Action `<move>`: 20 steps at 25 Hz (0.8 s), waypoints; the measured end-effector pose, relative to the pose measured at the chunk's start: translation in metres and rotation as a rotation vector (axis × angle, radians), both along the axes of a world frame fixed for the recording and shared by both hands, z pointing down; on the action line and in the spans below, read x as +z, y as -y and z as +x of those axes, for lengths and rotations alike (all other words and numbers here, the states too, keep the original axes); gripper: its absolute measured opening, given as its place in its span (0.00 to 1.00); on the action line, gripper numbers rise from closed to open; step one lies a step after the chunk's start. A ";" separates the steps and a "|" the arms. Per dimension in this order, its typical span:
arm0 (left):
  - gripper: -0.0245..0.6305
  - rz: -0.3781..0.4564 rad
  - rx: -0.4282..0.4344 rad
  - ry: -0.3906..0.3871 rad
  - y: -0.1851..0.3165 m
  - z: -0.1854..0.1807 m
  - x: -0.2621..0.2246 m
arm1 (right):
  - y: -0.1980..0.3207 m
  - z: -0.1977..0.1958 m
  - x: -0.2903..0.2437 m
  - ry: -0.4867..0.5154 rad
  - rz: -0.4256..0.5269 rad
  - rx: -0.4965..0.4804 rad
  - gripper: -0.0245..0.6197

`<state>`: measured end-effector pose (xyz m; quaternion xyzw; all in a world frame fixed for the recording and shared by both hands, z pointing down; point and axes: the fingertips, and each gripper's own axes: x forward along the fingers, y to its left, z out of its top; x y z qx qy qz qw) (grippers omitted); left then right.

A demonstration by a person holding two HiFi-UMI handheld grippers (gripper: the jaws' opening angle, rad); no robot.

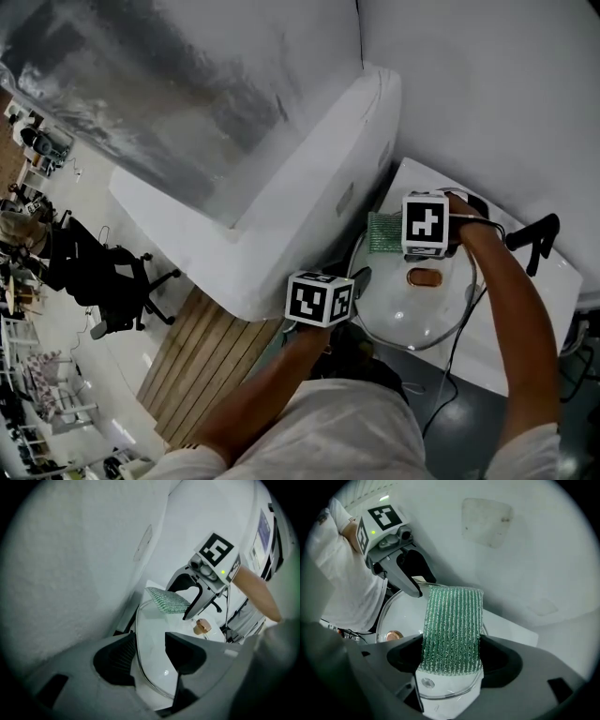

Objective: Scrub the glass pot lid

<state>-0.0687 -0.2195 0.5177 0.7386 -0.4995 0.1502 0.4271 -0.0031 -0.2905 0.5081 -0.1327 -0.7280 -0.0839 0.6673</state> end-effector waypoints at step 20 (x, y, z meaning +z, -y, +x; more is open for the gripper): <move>0.35 0.017 -0.034 -0.017 0.002 -0.003 0.002 | 0.044 0.095 -0.003 0.227 -0.046 0.838 0.58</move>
